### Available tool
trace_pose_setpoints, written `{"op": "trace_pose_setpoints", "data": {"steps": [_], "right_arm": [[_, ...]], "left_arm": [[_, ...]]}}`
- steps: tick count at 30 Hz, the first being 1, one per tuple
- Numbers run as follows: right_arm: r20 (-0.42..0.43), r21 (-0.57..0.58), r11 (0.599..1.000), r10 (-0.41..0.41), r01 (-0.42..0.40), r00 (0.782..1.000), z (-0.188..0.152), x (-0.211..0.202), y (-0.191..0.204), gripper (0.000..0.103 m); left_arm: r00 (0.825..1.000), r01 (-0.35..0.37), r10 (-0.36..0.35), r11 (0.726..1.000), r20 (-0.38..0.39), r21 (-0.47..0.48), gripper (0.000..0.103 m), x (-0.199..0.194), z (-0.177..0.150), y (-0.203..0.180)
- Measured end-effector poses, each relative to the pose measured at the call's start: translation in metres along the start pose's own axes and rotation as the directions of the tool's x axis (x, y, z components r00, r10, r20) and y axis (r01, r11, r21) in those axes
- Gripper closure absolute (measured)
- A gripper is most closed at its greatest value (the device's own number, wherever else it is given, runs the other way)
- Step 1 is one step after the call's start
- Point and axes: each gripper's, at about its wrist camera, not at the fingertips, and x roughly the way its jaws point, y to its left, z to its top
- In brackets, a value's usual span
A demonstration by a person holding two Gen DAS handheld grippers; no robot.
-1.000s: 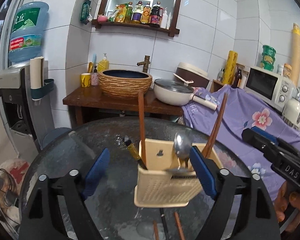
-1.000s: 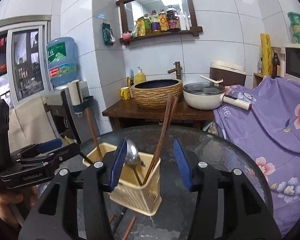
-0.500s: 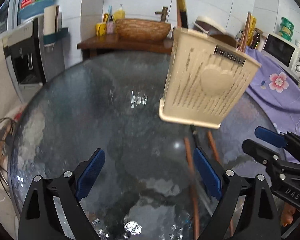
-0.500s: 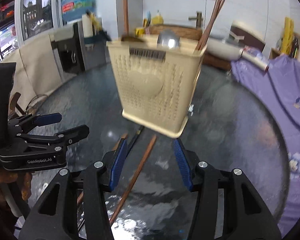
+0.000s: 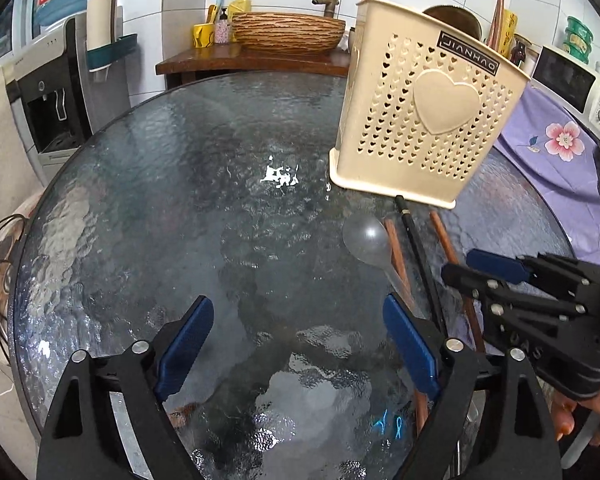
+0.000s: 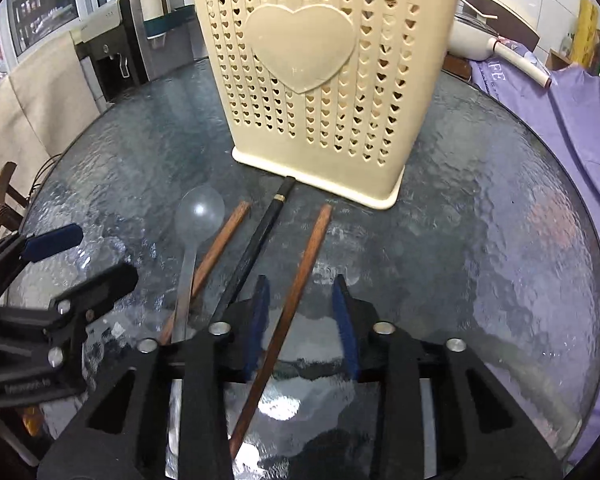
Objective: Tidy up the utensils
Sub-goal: 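Move both grippers back down to the remaining utensils on the table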
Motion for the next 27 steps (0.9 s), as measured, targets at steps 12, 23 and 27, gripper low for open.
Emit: {"op": "trace_pose_setpoints", "data": {"steps": [12, 23, 27], "right_arm": [[-0.003, -0.029, 1.000, -0.011, 0.011, 1.000, 0.002, -0.001, -0.015, 0.096], [0.015, -0.028, 1.000, -0.001, 0.002, 1.000, -0.007, -0.006, -0.026, 0.096], [0.019, -0.024, 1.000, 0.008, -0.008, 1.000, -0.009, -0.007, -0.028, 0.096]], "left_arm": [[0.998, 0.041, -0.041, 0.999, -0.048, 0.011, 0.034, 0.016, 0.014, -0.017], [0.994, 0.068, -0.071, 0.997, -0.078, -0.041, 0.042, 0.036, 0.039, -0.016], [0.993, 0.081, -0.085, 0.996, -0.085, -0.044, 0.051, 0.037, 0.043, -0.017]]}}
